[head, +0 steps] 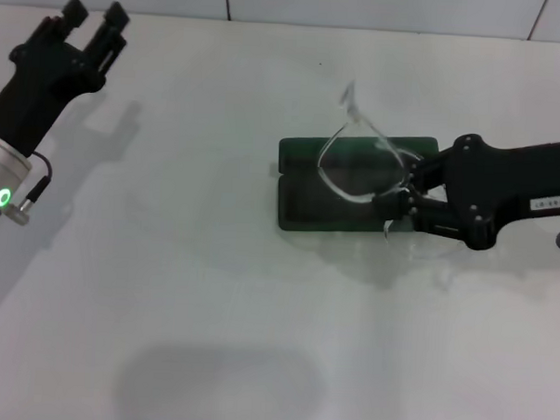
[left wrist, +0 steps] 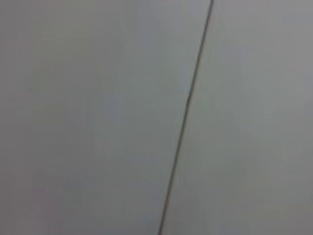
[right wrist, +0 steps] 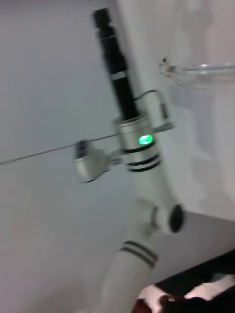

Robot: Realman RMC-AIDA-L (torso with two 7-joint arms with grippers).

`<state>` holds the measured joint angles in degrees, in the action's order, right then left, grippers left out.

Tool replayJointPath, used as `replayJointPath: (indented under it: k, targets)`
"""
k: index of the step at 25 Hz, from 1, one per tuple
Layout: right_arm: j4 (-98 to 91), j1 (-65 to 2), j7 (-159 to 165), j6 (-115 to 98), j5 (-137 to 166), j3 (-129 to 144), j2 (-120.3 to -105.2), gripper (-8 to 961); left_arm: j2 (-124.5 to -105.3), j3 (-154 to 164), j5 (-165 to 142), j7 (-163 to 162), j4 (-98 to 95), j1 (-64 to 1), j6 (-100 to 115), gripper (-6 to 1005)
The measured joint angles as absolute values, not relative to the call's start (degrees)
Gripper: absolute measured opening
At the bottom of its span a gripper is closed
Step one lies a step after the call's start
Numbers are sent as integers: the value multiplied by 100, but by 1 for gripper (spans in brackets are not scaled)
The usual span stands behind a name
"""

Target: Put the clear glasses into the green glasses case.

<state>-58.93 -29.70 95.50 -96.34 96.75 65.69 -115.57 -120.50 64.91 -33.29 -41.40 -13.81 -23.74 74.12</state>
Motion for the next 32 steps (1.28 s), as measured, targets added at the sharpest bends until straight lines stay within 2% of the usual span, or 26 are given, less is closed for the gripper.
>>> replayJointPath:
  k: [4,6,7,16,18,23,32]
  targets:
    - [-5235,-2909,8811,-9712,9145,6371,-11550,125,-12047,6516,-2990,-3910,-869,-2557,7828,690]
    - [-4969,-2910,8643,-9720,9008,6254,-11543,125,-11978,6734,-3291,-4212,-1042,-2710,7890,605]
    - [-4882,-2913,8609,-9721,8994,6215,-11541,125,-11978,6734,-3291,-4212,-1042,-2710,7890,605]
    - [-4612,-2957,7652,-9832,8979,6512,-11583,125,-11507,7051,-5701,-6431,-2177,-3463,7721,612]
    - [-4600,-2950,7429,-9887,8972,6568,-11591,126,-11471,7046,-6165,-6788,-2317,-3642,7718,616]
    - [-4501,-2967,7267,-9918,8930,6618,-11593,126,-11511,7045,-7004,-7329,-2675,-3867,7736,618]
    - [-4441,-2949,7071,-9922,8919,6564,-11561,126,-11740,7049,-8322,-7806,-3239,-3918,7895,618]
